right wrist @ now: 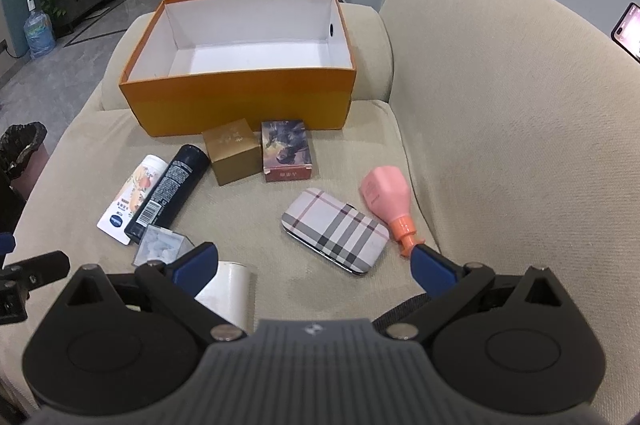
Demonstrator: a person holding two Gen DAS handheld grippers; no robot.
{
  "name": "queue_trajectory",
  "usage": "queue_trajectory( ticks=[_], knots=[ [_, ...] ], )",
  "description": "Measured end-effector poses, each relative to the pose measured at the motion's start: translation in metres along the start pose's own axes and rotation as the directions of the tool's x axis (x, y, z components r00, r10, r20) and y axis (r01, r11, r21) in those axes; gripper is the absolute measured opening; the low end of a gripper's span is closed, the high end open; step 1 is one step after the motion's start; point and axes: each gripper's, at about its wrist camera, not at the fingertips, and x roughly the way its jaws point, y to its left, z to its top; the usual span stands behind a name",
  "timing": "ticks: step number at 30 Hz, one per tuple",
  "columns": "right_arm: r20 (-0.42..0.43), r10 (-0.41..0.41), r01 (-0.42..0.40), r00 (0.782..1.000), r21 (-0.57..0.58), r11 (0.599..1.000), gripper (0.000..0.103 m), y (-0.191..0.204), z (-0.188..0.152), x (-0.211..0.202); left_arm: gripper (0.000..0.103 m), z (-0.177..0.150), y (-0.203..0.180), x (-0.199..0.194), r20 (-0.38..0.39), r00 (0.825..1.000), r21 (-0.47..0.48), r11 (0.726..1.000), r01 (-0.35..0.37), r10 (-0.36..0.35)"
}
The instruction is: Organize rigid objects
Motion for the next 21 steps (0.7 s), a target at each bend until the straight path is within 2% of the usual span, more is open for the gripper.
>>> queue_trajectory(
  ticks=[21],
  knots=[
    [-0.062, -0.001, -0.001, 0.998, -0.031, 1.000, 0.100, 0.003, 0.024, 0.071, 0.103, 0.019, 0.012, 0.066, -0.061, 0.998, 0.018, 0.999, -0.033, 0.034]
  ],
)
